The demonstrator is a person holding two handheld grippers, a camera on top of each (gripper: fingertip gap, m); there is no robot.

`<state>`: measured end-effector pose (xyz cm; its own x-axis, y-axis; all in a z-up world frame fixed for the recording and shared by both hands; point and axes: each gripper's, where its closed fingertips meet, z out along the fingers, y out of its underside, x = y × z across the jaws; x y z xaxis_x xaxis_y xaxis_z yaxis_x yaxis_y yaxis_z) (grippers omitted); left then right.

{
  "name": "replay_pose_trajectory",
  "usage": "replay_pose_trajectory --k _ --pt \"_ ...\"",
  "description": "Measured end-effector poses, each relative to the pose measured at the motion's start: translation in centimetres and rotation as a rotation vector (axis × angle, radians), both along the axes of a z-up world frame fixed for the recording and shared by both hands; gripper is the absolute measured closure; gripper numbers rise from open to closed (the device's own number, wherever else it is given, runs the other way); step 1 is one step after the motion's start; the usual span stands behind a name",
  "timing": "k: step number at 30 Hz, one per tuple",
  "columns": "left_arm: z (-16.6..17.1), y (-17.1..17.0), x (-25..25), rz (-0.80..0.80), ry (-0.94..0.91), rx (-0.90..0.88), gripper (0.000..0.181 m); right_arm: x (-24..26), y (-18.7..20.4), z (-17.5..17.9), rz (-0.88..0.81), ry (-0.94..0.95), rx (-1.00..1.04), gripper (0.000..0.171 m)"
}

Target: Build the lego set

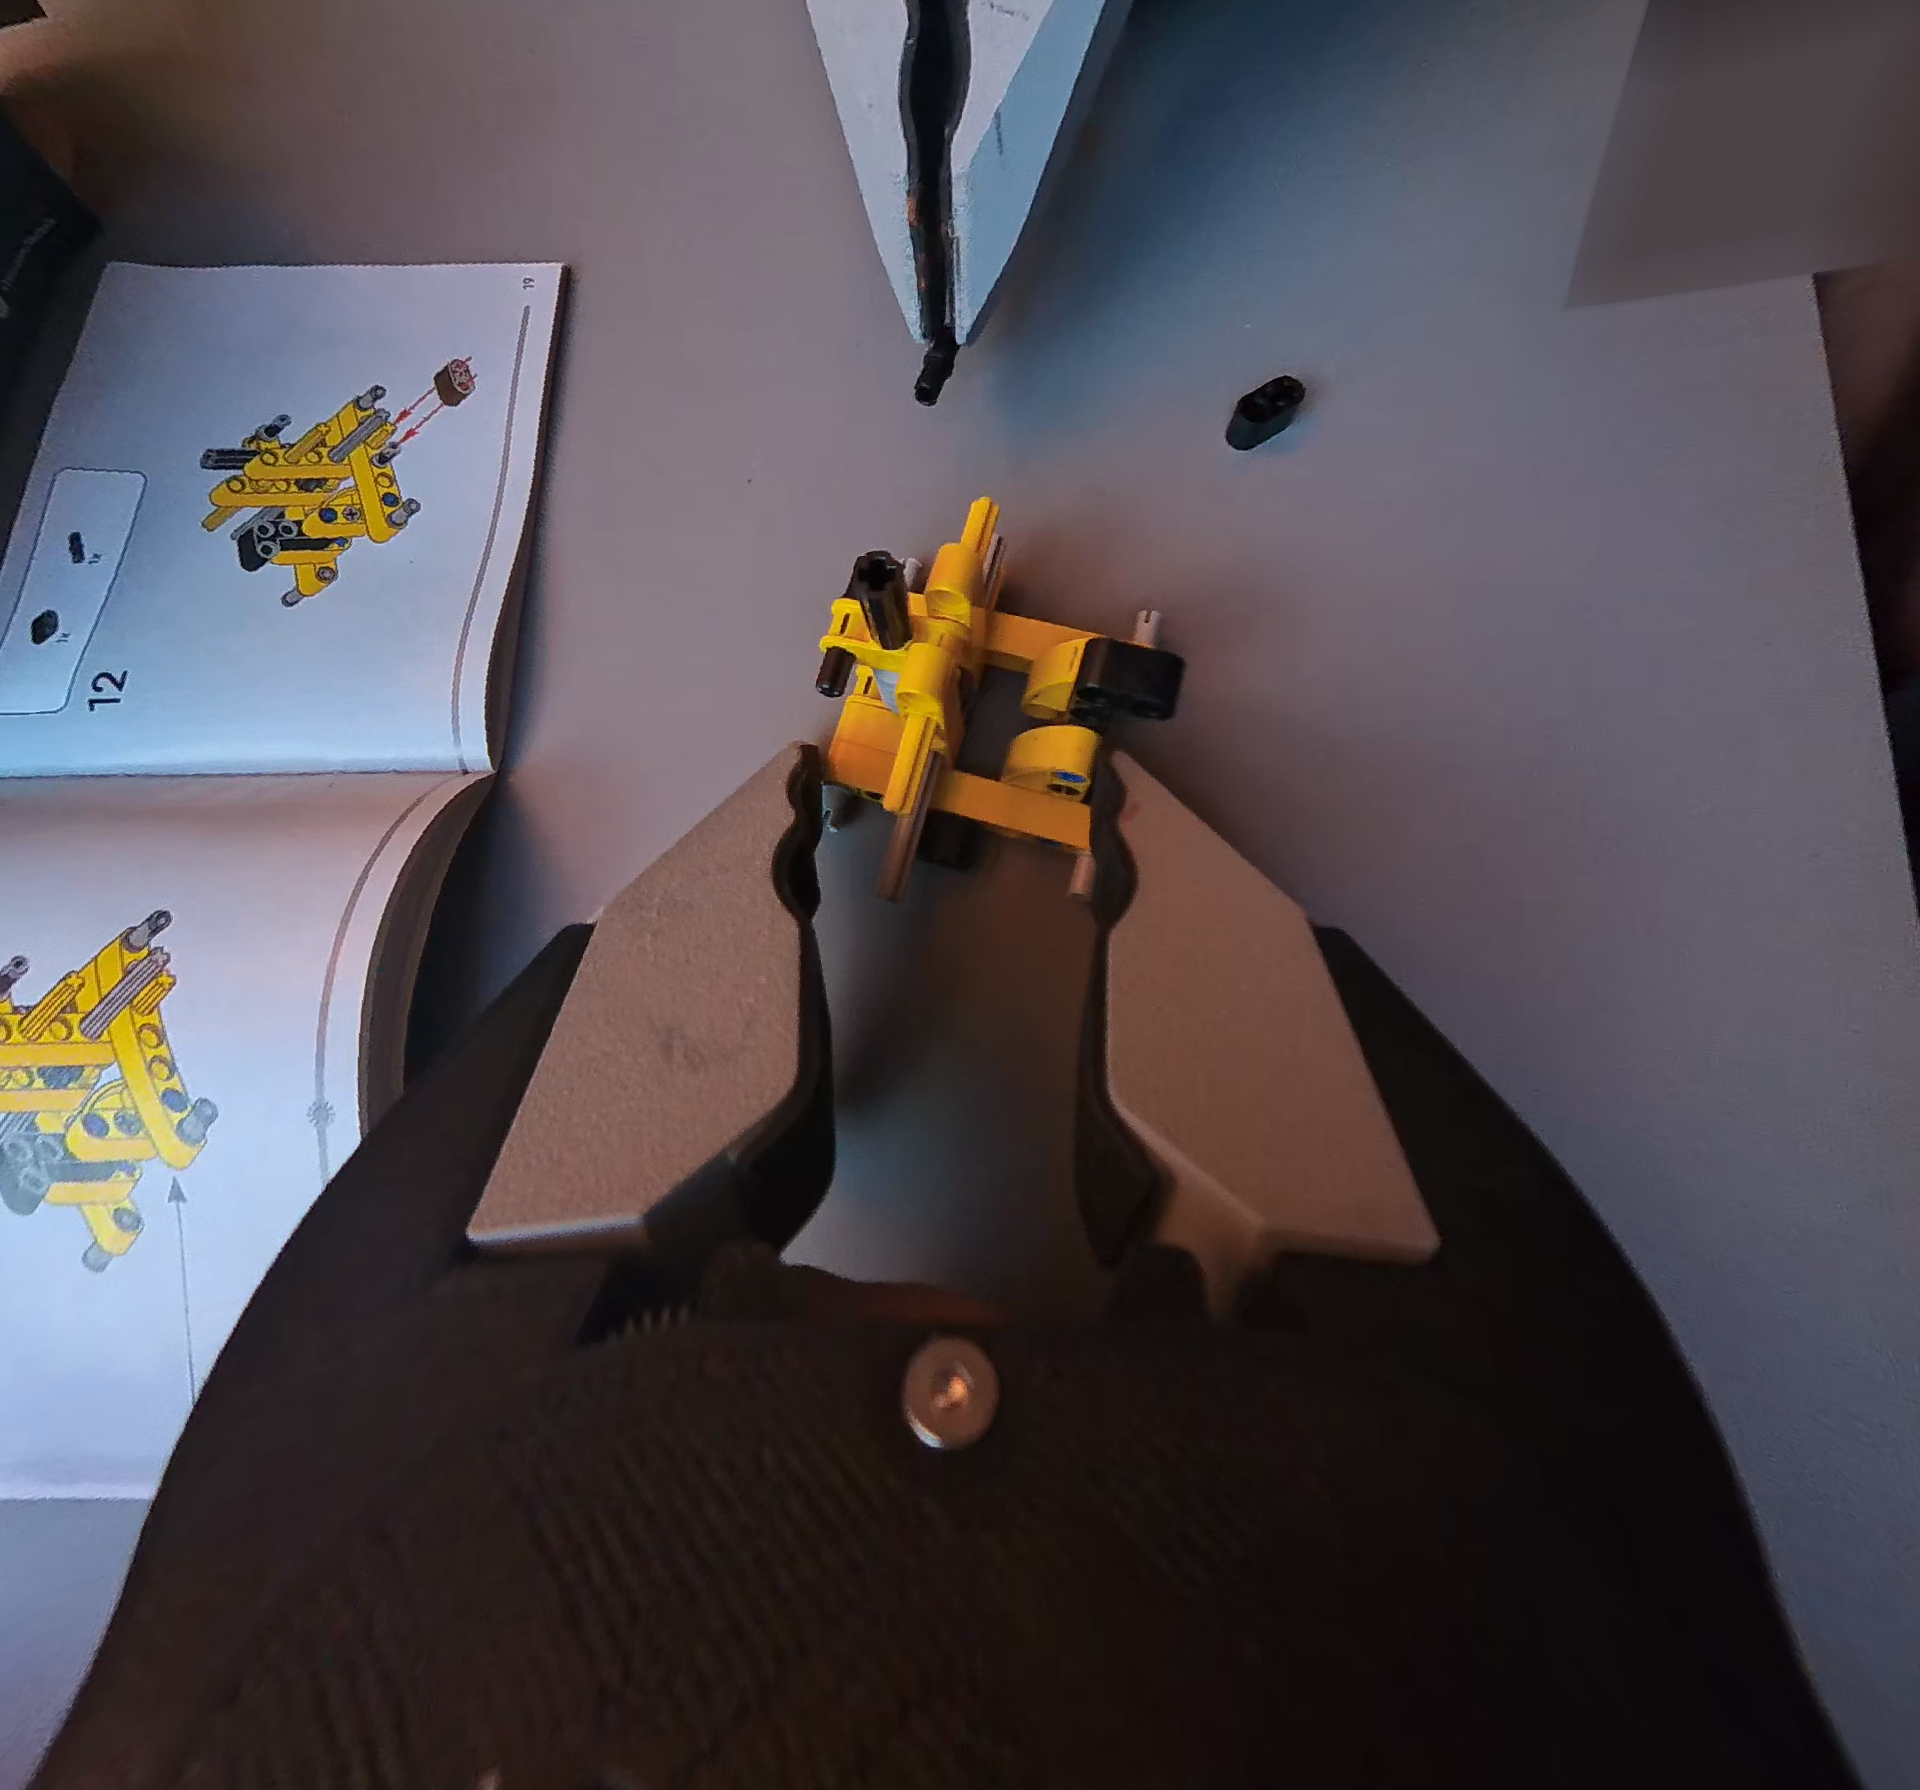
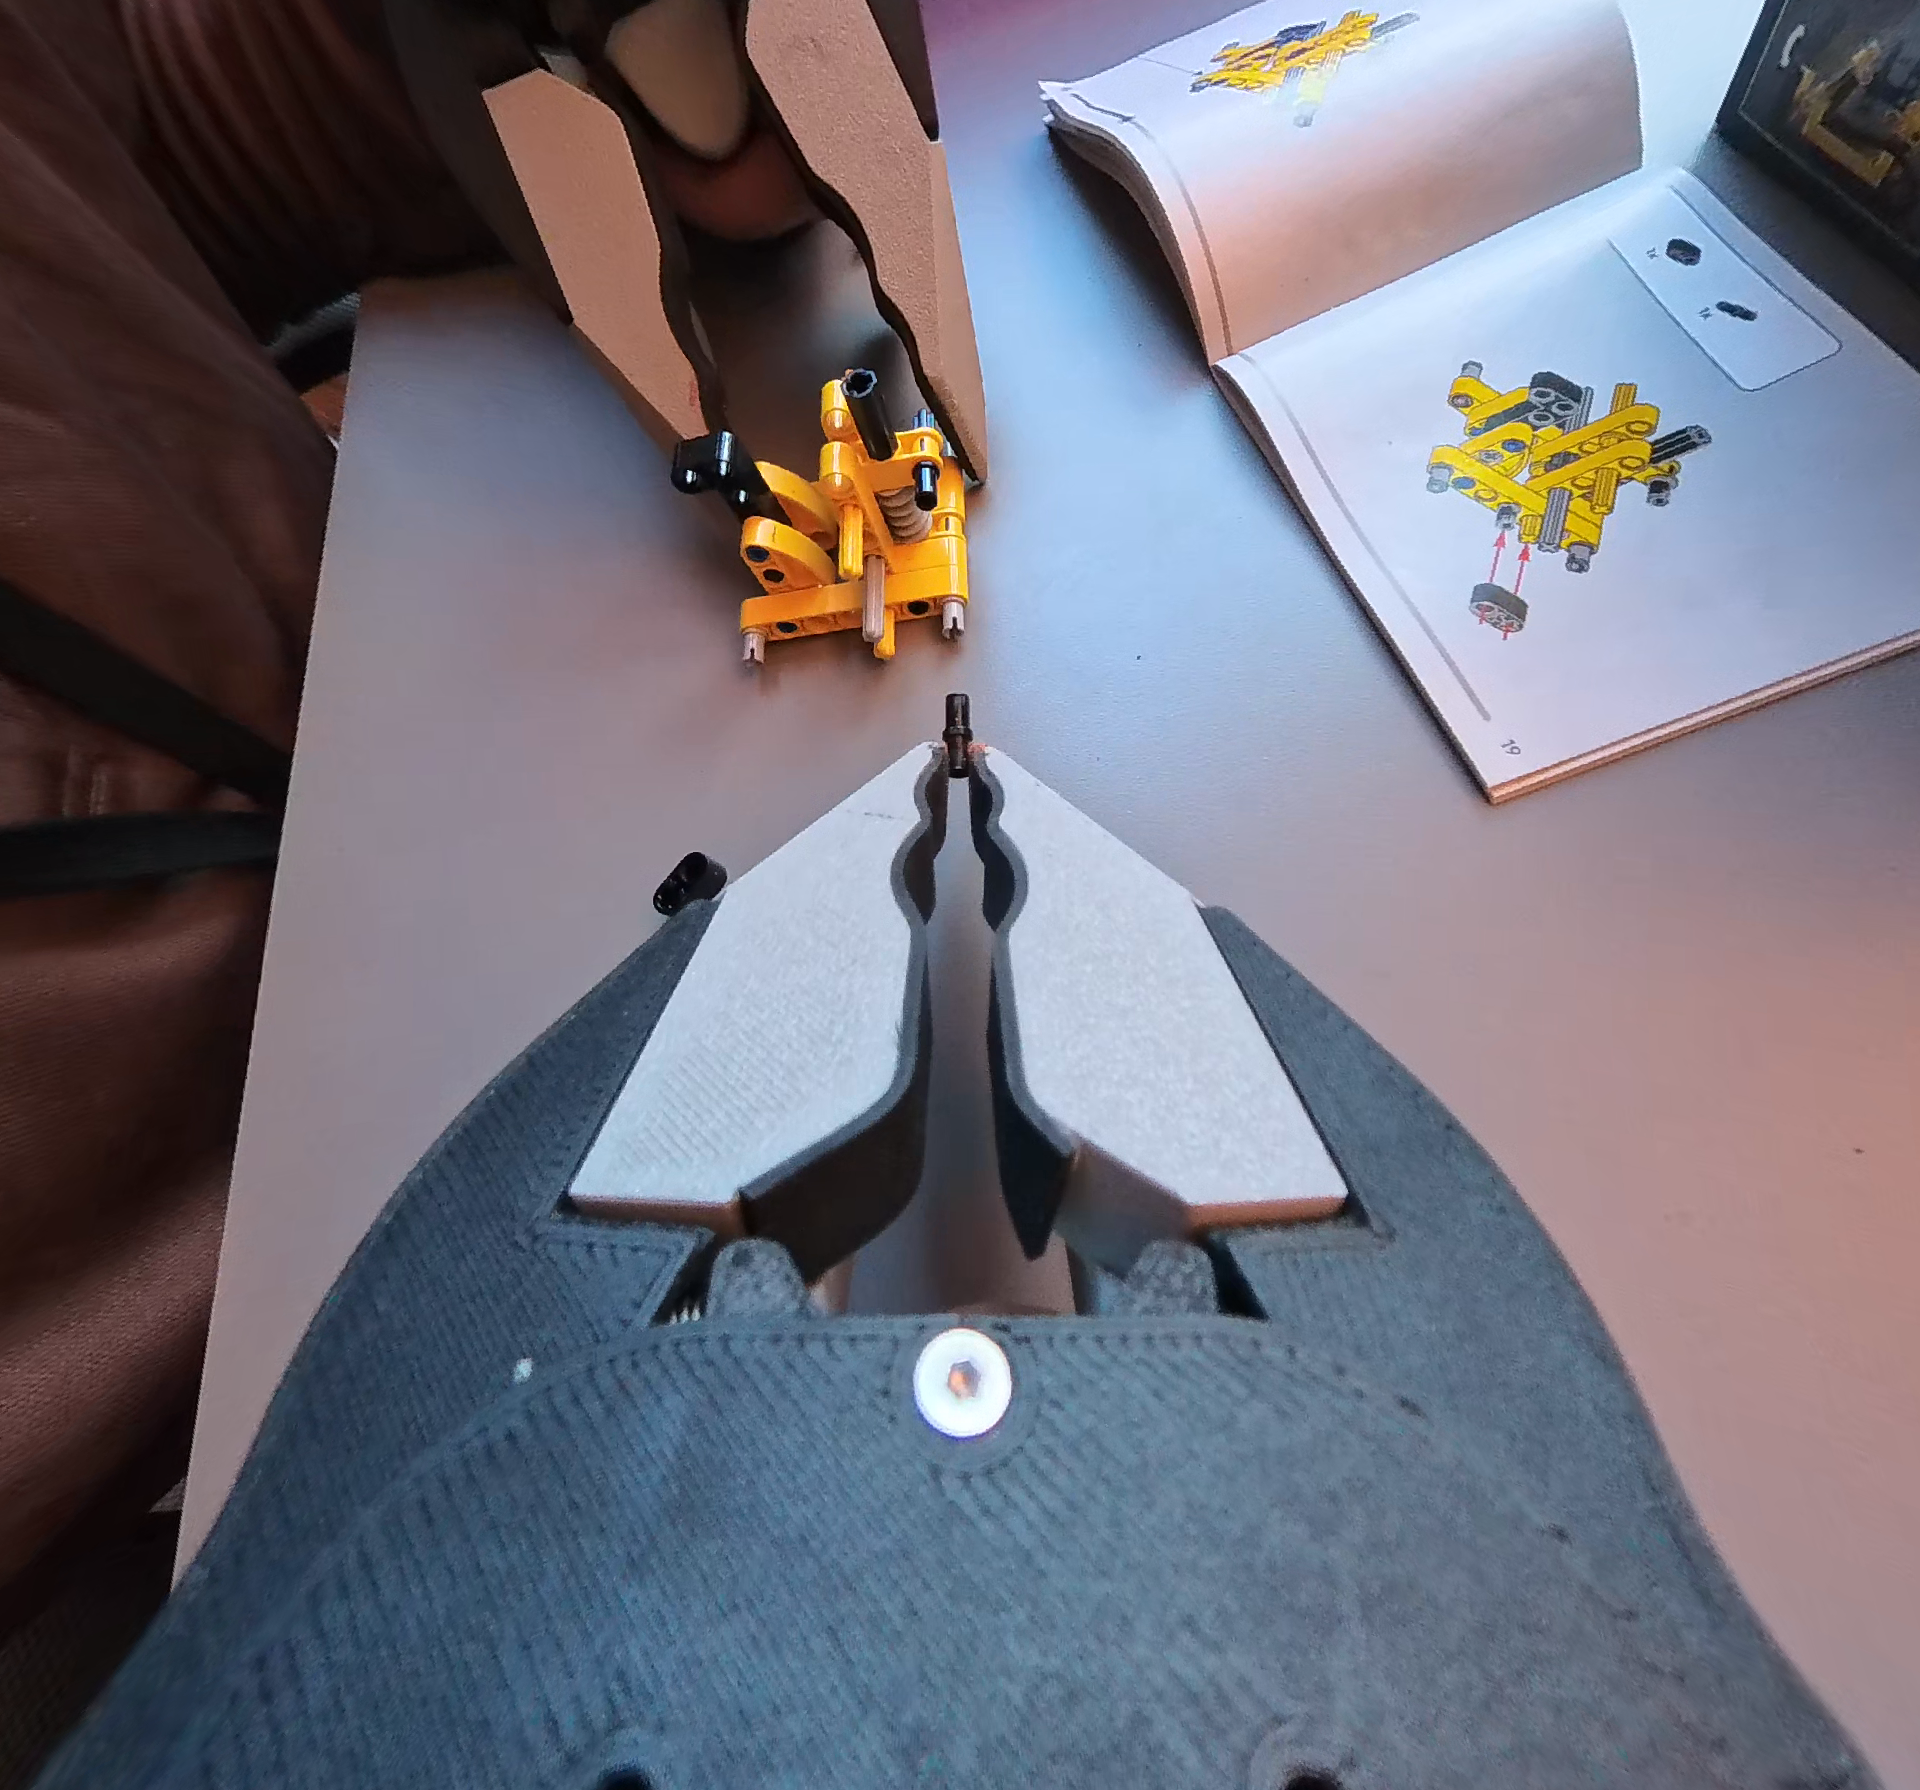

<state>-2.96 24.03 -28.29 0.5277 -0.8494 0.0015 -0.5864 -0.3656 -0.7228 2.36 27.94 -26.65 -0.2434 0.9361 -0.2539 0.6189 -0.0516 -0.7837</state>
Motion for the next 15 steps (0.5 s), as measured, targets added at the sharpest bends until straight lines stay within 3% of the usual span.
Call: replay_pose_trajectory --k 1,15 --pt "0.00 0.00 0.01 0.000 0.000 0.000 0.132 0.00 -0.01 0.00 0.000 0.000 0.001 0.171" --pt "-0.01 0.00 0.06 0.008 -0.001 -0.002 0.132 -0.01 -0.38 -0.17 0.013 -0.009 0.010 0.171"
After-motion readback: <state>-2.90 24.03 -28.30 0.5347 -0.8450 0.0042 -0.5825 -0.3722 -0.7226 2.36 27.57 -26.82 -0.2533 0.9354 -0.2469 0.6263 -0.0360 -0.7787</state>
